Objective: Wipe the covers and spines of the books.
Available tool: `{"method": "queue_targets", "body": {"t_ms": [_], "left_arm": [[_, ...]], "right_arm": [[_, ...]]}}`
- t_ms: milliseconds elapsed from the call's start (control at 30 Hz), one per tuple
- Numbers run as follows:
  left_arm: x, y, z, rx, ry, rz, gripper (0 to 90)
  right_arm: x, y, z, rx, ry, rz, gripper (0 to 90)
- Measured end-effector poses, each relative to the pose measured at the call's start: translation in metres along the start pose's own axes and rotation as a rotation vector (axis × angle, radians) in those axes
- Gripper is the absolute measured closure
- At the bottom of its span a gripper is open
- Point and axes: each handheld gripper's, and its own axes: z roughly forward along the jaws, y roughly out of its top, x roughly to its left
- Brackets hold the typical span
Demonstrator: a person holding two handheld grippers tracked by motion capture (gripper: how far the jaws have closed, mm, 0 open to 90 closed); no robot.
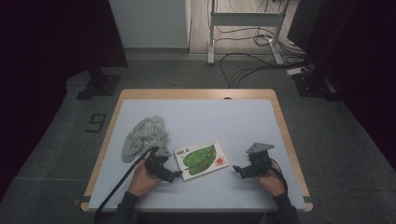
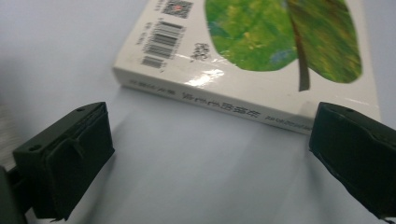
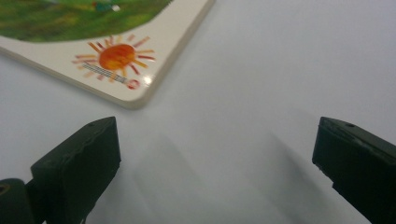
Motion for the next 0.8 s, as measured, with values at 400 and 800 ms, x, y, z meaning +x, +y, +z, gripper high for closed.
{"method": "queue_targets", "body": {"t_ms": [400,800], "left_arm": [[-0.016,0.006,0.008,0.006,-0.021,0.058,0.0],[-0.016,0.005,0.009,0.004,-0.020,0.055,0.0]], "right_arm": [[0.001,0.027,0.013,0.028,0.027,-0.048,0.5],[0.006,0.060,0.050,0.061,0.075,-0.086,0.5]]}}
